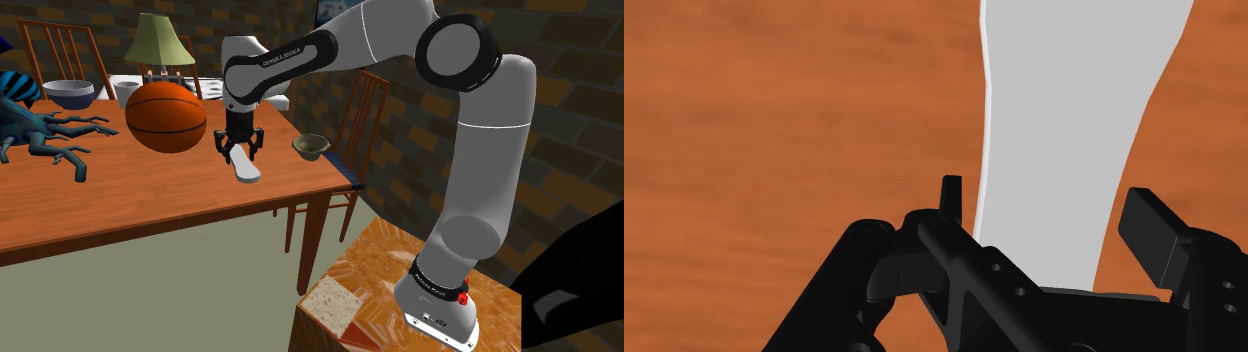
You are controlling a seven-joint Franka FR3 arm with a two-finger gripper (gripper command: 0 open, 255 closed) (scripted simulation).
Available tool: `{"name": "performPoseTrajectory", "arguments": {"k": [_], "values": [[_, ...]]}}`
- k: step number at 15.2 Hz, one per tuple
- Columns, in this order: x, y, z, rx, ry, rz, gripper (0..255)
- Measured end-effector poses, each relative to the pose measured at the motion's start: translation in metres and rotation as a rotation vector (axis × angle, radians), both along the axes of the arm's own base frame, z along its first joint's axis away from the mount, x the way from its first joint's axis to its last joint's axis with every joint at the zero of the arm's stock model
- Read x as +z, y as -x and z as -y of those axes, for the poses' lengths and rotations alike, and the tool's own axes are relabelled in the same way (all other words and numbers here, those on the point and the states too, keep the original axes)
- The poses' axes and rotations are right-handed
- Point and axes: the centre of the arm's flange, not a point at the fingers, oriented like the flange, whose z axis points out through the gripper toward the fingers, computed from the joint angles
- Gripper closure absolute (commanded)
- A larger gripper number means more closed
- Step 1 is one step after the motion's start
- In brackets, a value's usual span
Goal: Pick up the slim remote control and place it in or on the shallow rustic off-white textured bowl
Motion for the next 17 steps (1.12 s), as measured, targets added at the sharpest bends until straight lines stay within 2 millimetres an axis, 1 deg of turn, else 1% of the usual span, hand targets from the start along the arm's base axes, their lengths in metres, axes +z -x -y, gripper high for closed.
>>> {"name": "performPoseTrajectory", "arguments": {"k": [17], "values": [[0.090, 0.000, 0.001, 0.000, 0.000, 0.000, 255]]}}
